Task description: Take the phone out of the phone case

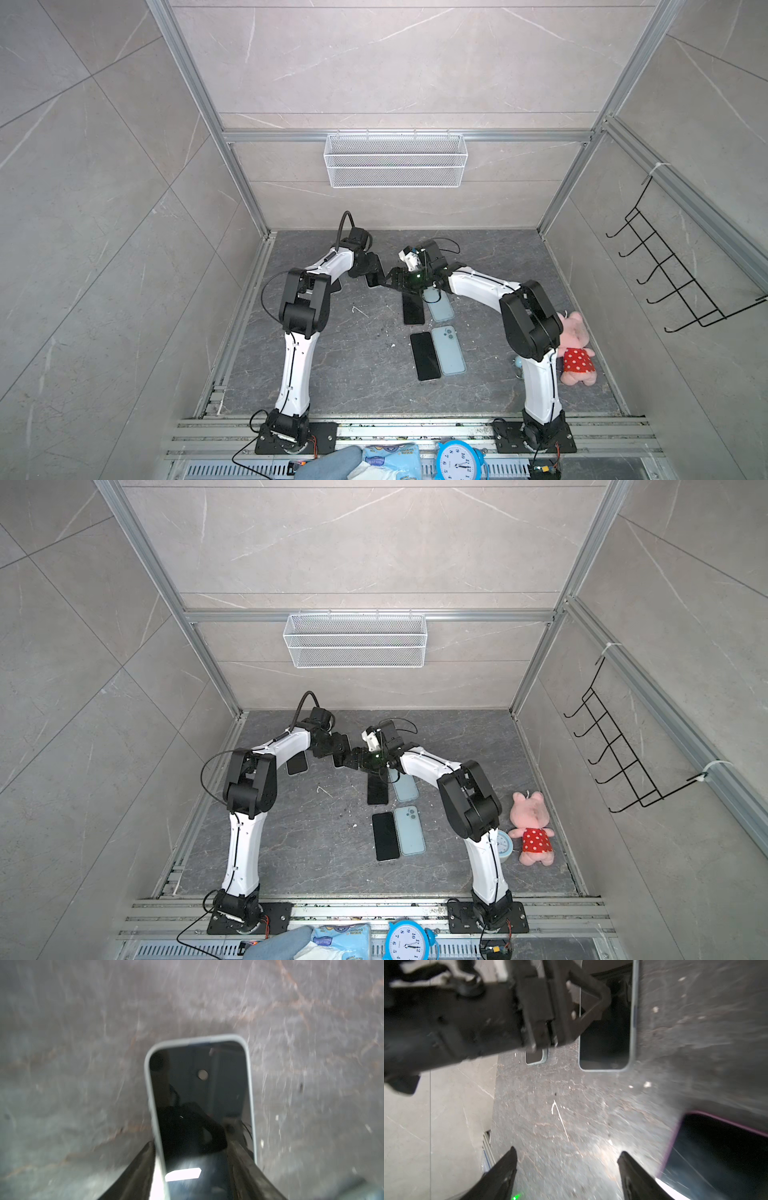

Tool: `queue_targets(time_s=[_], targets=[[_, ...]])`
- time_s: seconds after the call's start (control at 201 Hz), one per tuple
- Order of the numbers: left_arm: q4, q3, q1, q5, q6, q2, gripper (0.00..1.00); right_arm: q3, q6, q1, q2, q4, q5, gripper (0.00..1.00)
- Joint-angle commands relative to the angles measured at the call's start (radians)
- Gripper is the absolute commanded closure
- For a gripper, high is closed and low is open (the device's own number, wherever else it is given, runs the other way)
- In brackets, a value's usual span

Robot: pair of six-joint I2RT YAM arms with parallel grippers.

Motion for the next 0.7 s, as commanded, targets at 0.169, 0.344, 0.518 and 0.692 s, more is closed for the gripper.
queue_targets(time_s=[0.169,0.344,0.518,0.692], targets=[[-0.036,-0.095,0.038,0.045,0.005,-0.107,0.28,0.158,0.049,0.029,0.127,-0.056,0.18,0.25],[-0.011,-0.093,0.044,-0.037,-0.033,-0.127,0.14,0.348,-0.039,0.03,0.223,-0.239,0.315,0.25],[0.011,-0.075,0.057,-0.033,-0.077,-0.119,0.13,0.631,-0.139,0.048,0.381,-0.449,0.387,0.2],[0.05,-0.107,0.077,-0.036,-0.123,-0.161,0.04,0.845,-0.219,0.079,0.509,-0.594,0.445,0.17]])
